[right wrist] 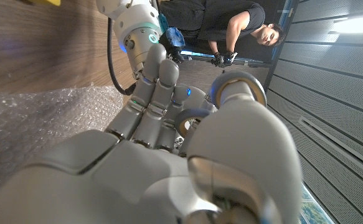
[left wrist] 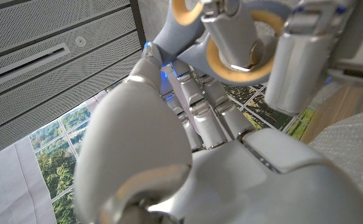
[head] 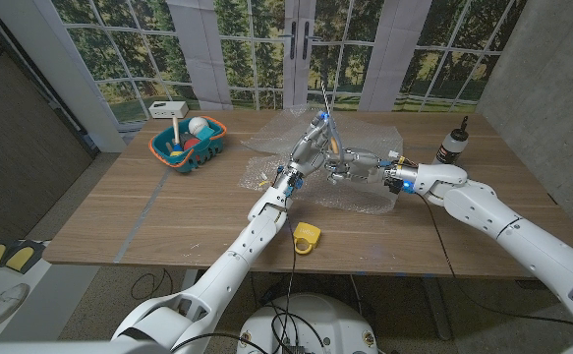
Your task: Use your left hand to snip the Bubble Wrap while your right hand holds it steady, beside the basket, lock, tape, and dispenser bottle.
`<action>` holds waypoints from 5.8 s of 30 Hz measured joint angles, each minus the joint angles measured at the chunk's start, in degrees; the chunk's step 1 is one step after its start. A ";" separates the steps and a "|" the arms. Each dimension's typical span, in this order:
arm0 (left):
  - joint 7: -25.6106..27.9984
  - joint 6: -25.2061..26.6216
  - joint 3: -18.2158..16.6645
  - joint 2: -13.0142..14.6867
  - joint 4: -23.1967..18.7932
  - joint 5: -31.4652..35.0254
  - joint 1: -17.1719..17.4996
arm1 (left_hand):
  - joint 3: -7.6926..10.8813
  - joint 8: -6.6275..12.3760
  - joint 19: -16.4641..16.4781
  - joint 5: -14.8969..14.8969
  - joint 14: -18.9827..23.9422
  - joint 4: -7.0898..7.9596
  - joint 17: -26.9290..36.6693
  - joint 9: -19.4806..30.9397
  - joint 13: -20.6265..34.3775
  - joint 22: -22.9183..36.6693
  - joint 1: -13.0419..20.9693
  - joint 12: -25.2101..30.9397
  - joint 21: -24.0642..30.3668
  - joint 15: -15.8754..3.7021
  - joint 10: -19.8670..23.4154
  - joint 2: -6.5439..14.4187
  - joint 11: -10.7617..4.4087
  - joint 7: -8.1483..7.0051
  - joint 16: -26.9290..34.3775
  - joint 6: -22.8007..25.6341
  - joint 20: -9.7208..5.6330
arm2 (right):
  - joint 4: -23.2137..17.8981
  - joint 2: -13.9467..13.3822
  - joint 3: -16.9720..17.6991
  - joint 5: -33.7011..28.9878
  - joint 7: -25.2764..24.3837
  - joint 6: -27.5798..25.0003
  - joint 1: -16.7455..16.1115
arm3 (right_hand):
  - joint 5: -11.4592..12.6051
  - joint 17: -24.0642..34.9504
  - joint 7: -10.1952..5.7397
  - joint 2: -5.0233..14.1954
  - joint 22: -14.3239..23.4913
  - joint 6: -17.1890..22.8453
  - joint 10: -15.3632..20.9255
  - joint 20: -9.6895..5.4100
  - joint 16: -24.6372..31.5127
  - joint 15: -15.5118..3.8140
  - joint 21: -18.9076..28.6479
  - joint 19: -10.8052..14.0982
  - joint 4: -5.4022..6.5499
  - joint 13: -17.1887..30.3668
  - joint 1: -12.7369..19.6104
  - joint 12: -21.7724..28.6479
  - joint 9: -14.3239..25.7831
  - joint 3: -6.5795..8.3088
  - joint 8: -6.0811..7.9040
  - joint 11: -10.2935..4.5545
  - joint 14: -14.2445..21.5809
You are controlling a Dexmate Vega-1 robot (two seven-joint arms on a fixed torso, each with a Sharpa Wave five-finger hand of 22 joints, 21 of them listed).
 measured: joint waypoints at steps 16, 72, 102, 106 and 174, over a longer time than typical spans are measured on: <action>-0.12 -0.08 0.01 -0.04 0.21 -0.18 -0.01 | 0.26 0.00 -0.11 -0.07 -0.09 -0.27 0.01 0.01 0.22 0.00 0.00 0.00 0.45 -0.09 0.00 0.00 0.00 0.00 -0.12 0.00 -0.12 | 0.02 0.07 0.12 -0.07 -0.81 0.57 -0.15 | 0.10 0.00 -1.66 0.55 -3.28 -0.82 -0.41 0.26 5.67 0.09 5.72 -0.75 0.60 0.15 0.39 11.88 0.00 0.20 0.90 -0.40 -0.01; 2.07 -1.41 0.26 0.65 -1.56 1.42 0.49 | 0.24 0.00 -0.82 -0.26 -0.84 -0.26 0.04 -0.29 0.37 0.01 1.05 -0.32 1.68 1.08 0.21 1.04 -0.20 -0.20 -0.13 -0.20 0.20 | -4.93 -1.26 1.47 -1.08 -9.24 1.06 -3.75 | -0.03 -0.36 -3.99 0.25 -11.48 -4.08 -2.02 0.87 9.65 1.04 16.87 -4.83 -0.10 0.18 -0.04 12.66 24.04 1.37 18.22 -1.97 -2.55; 4.78 -3.20 1.13 2.12 -5.30 1.93 2.48 | 0.45 0.00 -1.14 -0.34 -1.60 -0.23 0.08 -0.26 0.73 -0.16 1.42 -0.31 2.34 2.33 0.20 1.41 -0.20 -0.20 -0.09 -0.20 0.32 | -8.66 -2.53 2.46 0.52 -16.35 -1.25 -6.31 | 5.63 -0.53 -2.97 -1.10 -16.13 3.04 3.82 0.25 12.22 0.78 25.24 -0.70 -0.30 0.17 1.32 12.99 23.86 5.43 17.82 2.36 1.53; 4.94 -3.26 1.22 2.32 -5.88 1.94 2.78 | 0.69 0.00 -1.54 -0.35 -1.61 0.01 0.08 -0.12 1.07 -0.16 1.40 -0.54 2.50 2.32 -0.01 1.41 0.00 0.18 -0.09 -1.49 0.11 | -8.49 -2.46 2.46 1.71 -14.91 -1.98 -6.20 | 6.78 -0.53 -2.96 -1.31 -16.76 3.05 3.92 0.26 12.21 0.79 25.70 -0.71 0.02 0.17 1.53 12.98 23.87 5.77 17.82 2.46 1.55; 12.03 -18.23 0.35 11.84 -15.76 9.60 8.88 | -2.16 -19.80 -39.38 -1.17 -45.93 4.40 -7.33 -5.58 -15.27 -0.15 -27.69 -1.15 -17.47 8.51 -32.14 -0.23 1.37 -4.18 -5.16 -20.92 13.80 | -5.68 0.24 5.80 7.04 -8.60 -0.38 -6.93 | 4.11 -0.37 -4.61 -10.52 -23.69 5.91 13.54 -0.14 15.68 -1.43 31.63 1.24 9.22 0.19 -23.66 12.55 27.88 -3.68 36.92 -4.50 4.36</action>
